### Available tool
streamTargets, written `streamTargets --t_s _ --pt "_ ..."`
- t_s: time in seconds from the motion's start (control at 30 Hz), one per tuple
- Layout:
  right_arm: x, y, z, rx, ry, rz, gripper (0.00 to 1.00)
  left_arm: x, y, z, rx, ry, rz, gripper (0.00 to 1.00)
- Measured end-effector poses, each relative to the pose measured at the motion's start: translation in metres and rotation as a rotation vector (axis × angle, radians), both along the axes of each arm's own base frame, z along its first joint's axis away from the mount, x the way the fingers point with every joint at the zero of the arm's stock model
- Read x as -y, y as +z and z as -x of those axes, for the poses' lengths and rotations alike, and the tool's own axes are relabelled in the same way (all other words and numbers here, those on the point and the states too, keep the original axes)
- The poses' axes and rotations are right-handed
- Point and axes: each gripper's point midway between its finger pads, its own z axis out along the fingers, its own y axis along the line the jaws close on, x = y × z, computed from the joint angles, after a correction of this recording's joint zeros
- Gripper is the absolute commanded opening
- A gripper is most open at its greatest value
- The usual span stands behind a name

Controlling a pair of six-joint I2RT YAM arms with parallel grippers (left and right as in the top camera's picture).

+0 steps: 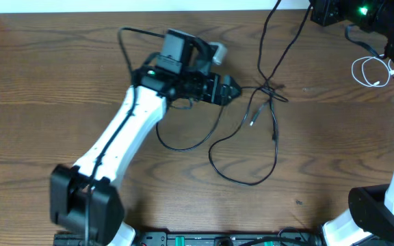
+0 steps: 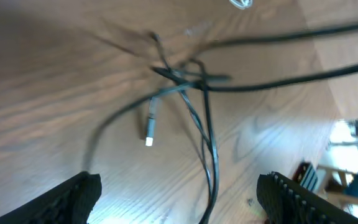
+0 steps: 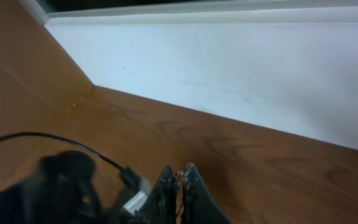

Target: Untangle cables

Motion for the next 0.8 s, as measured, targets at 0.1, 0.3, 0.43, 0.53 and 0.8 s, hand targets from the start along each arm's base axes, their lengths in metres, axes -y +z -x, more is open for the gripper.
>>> streamTargets --t_s 0.1,0.3,0.43,0.53,0.8 --pt "0.0 -0.002 0.001 -0.008 0.0 0.001 0.01 0.016 -0.02 0.004 -0.031 -0.042 -0.008 0.86" --pt "0.0 -0.003 0.001 -0.013 0.0 0.002 0.01 0.026 -0.042 -0.002 -0.015 -0.064 -0.039 0.86" --pt "0.0 -0.003 0.001 -0.014 0.0 0.002 0.01 0.026 -0.041 -0.016 0.047 -0.04 -0.051 0.86" --pt "0.0 -0.003 0.001 -0.015 0.0 0.002 0.01 0.03 -0.039 -0.025 0.093 -0.036 -0.043 0.86" --pt "0.0 -0.007 0.003 -0.032 0.0 0.004 0.01 0.048 -0.075 -0.027 0.094 -0.084 -0.074 0.77"
